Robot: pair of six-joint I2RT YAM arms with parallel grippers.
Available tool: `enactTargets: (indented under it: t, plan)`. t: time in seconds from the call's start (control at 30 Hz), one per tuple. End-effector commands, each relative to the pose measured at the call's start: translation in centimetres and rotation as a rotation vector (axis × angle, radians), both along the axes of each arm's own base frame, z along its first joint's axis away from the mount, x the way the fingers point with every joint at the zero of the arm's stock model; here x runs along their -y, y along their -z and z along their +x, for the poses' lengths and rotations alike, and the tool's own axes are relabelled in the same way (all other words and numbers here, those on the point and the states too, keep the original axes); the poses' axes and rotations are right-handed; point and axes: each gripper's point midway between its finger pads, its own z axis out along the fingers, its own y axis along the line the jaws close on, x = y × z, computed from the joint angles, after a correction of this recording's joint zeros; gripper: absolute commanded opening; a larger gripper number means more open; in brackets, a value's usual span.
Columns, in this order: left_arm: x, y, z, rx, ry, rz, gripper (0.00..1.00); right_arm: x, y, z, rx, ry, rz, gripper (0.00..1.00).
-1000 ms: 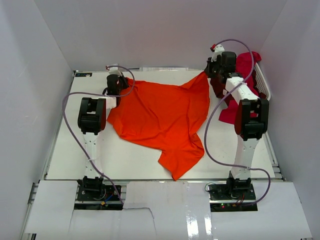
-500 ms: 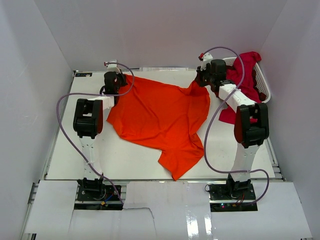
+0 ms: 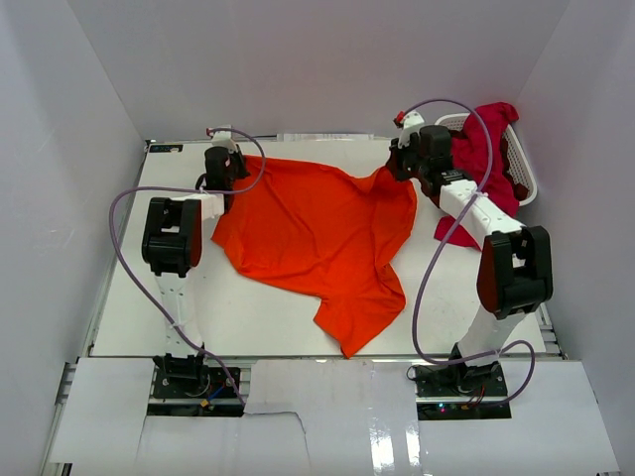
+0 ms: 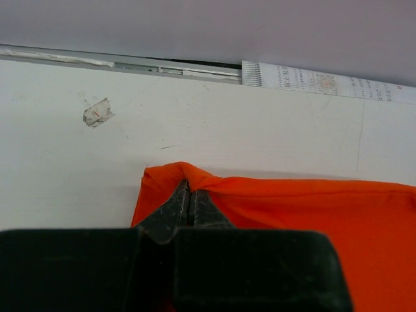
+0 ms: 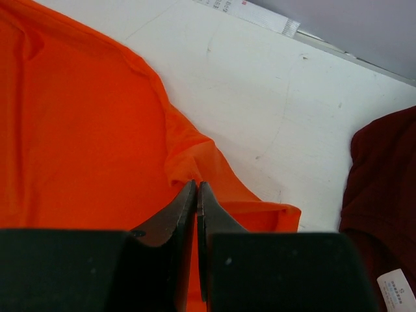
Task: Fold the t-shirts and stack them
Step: Flatten out the tshirt
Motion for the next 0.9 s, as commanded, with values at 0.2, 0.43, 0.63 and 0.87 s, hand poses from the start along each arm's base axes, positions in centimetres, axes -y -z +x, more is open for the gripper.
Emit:
enactTargets:
  t: [0.2,0.43,0.63,0.87]
  plan:
    - [-1.3,-5.0,-0.7,0.046,0.002,0.002,0.00,-1.0,-0.5,-2.9,0.003,-0.016,0.003,0.08]
    - [-1.8,-4.7,-1.4,0.002,0.041,-0.037,0.00,-1.9,0.6,-4.7,-0.016,-0.029,0.002,0.08]
    - [-1.8,-3.4,-2.6,-0.035,0.052,-0.050,0.00,-2.3,1.1,-5.9,-0.027,-0.040,0.002,0.08]
    - [-2.4,-2.5,-2.6,-0.059,0.038,-0.032,0.00,-2.1,0.5,-7.6,-0.027,-0.034,-0.001,0.08]
